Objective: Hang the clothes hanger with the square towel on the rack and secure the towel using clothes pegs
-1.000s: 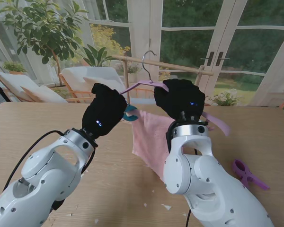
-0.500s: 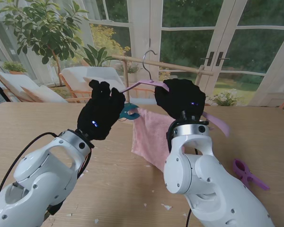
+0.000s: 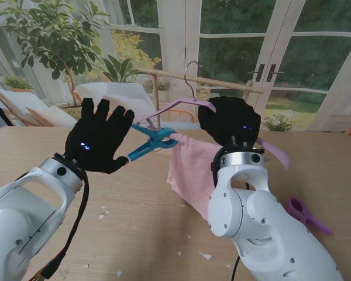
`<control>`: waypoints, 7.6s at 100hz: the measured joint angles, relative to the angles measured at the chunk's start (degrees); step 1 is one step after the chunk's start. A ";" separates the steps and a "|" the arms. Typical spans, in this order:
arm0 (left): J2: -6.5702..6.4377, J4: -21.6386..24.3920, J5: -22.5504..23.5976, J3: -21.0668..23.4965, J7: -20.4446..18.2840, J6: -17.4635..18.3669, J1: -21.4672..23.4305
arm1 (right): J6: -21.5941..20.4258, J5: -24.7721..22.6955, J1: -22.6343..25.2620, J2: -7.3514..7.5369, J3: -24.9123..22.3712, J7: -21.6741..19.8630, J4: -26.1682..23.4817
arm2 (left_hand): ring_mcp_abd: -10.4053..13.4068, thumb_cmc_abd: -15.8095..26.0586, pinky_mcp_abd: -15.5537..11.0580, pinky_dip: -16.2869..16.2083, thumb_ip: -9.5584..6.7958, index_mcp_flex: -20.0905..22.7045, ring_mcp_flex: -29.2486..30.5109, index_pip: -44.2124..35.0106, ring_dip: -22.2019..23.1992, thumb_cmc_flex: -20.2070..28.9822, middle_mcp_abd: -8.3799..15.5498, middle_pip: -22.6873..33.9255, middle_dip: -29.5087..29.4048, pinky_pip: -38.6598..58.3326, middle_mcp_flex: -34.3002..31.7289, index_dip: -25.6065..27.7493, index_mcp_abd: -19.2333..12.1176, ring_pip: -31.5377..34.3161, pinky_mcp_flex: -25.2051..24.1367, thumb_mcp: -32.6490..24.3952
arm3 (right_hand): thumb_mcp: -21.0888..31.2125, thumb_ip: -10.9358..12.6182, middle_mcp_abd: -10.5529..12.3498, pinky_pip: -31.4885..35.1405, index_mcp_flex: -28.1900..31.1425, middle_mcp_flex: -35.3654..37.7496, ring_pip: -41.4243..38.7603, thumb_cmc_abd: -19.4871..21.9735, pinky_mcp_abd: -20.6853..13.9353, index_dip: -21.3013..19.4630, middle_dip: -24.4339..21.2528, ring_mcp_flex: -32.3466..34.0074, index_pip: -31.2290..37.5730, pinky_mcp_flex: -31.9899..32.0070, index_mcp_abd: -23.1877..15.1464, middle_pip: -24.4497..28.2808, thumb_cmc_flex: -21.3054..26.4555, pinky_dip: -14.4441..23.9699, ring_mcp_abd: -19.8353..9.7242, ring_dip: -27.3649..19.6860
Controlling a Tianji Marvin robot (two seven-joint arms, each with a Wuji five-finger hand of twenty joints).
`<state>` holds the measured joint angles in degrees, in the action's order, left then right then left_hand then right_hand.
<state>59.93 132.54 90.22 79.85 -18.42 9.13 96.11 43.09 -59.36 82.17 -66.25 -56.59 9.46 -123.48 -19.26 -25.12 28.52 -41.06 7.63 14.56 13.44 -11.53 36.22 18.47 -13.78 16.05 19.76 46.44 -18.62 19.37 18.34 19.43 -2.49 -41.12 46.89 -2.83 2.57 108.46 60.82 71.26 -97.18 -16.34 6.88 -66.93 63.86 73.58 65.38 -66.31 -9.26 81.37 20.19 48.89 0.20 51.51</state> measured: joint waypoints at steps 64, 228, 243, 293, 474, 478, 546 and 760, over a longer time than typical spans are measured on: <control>-0.02 -10.28 -30.28 -4.19 4.68 -0.35 -11.65 | -5.02 4.49 2.65 0.09 -0.39 0.70 -1.73 | 0.05 -0.64 -0.77 0.01 -0.23 3.09 0.01 -3.69 0.00 7.48 -0.16 1.84 1.19 -2.22 -2.74 0.85 -0.61 -0.01 -0.07 -6.48 | 0.00 0.00 0.00 0.00 0.00 0.00 0.00 0.00 0.00 0.00 0.02 0.00 0.00 0.00 0.00 0.00 0.00 0.00 0.00 0.01; 0.92 -14.08 -62.69 -13.85 0.19 -22.72 -21.30 | -6.00 17.15 1.81 -0.37 -0.17 -2.14 -3.07 | 0.09 2.71 3.39 -16.75 1.22 32.86 51.93 -62.35 25.51 18.71 3.76 62.06 44.45 48.07 -49.11 54.67 -8.66 72.31 59.39 -3.76 | -1.14 0.00 0.02 -0.10 0.00 0.01 0.00 0.57 -0.03 -0.04 0.17 0.00 0.00 0.00 0.00 0.00 0.00 0.38 -0.02 0.12; 1.23 -14.12 -61.05 -14.16 -0.29 -23.51 -21.31 | -6.10 17.09 1.78 -0.40 -0.04 -2.05 -2.86 | 0.85 9.26 3.06 -20.05 0.34 38.17 55.38 -63.26 23.52 17.82 4.44 64.16 44.45 48.29 -53.88 60.34 -10.17 74.49 60.55 0.77 | -1.14 0.00 0.02 -0.10 0.00 0.01 -0.01 0.57 -0.03 -0.04 0.17 0.00 0.00 0.00 0.00 0.00 0.00 0.38 -0.03 0.12; 1.22 -13.89 -60.60 -14.58 -0.19 -25.97 -21.07 | -8.86 14.48 2.25 -0.50 -0.50 -0.66 -1.55 | 1.24 19.45 3.16 -30.80 -0.33 39.94 55.45 -64.07 21.37 20.98 5.60 64.92 45.17 49.49 -55.55 65.38 -12.03 79.36 60.77 17.83 | 0.36 0.00 -3.29 -7.51 -15.98 -18.39 25.35 -7.07 0.55 18.13 -16.84 -20.57 -13.73 24.21 0.33 -17.36 0.05 -5.27 5.79 -8.85; 2.89 -14.26 -59.87 -14.67 7.71 -31.04 -19.60 | -21.02 6.08 47.56 1.03 -43.89 -3.52 -2.25 | 0.91 21.02 5.00 -33.99 -0.39 41.41 56.05 -64.42 21.48 26.20 5.76 66.15 45.14 54.09 -56.28 66.44 -12.50 80.54 60.79 25.27 | -2.89 0.00 -5.29 -64.18 -36.68 -45.48 71.60 -7.47 6.19 37.30 -45.80 -47.35 -45.58 53.71 10.12 -48.09 -1.20 -14.53 6.73 -29.48; 2.89 -14.26 -59.88 -14.74 7.71 -31.10 -19.62 | -20.07 5.44 47.14 1.14 -43.83 -4.16 -0.93 | 0.91 21.02 5.00 -33.99 -0.39 41.40 56.05 -64.42 21.48 26.20 5.76 66.15 45.14 54.09 -56.27 66.44 -12.50 80.54 60.79 25.28 | -2.89 0.00 -5.21 -64.18 -37.10 -46.02 71.54 -7.47 6.19 37.30 -45.80 -47.52 -45.48 53.72 10.12 -47.92 -1.20 -14.52 6.73 -29.48; 2.89 -14.22 -59.57 -14.89 7.45 -31.08 -19.63 | -14.11 -1.31 38.52 3.49 -41.81 -13.35 14.04 | 0.90 21.02 5.05 -34.00 -0.39 41.41 56.05 -64.43 21.49 26.20 5.76 66.16 45.13 54.19 -56.28 66.44 -12.51 80.54 60.79 25.28 | -2.94 0.00 -4.45 -64.96 -39.80 -49.14 70.95 -6.07 4.74 36.71 -45.25 -51.10 -44.92 55.17 10.05 -46.62 -2.89 -14.04 5.33 -29.53; 2.80 -13.48 -58.37 -14.50 7.09 -31.20 -18.60 | -12.45 3.80 33.99 3.52 -35.94 -4.46 27.60 | 0.89 21.02 5.06 -34.00 -0.42 42.03 56.06 -64.43 21.49 26.20 5.76 66.29 45.02 54.21 -56.32 66.45 -12.53 80.55 60.79 25.20 | 11.40 -4.00 -12.16 -50.35 -40.84 -47.49 54.27 -31.33 -1.85 26.99 -40.73 -38.95 -23.87 35.93 21.56 -32.33 0.54 -23.16 8.35 -25.49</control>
<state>62.73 119.06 31.85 65.34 -11.33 -22.07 77.51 30.63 -55.56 116.17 -62.73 -92.53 5.01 -95.87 -18.37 -4.10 33.58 -75.06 7.20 56.59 69.50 -75.96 57.71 44.66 -8.02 82.33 64.78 100.65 -74.94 85.82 5.81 99.99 58.29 -15.92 58.29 -6.83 -9.59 58.11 19.97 23.77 -42.91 -47.67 5.03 -39.94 23.13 34.64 41.51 -30.38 12.31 49.05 20.73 25.73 8.55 26.02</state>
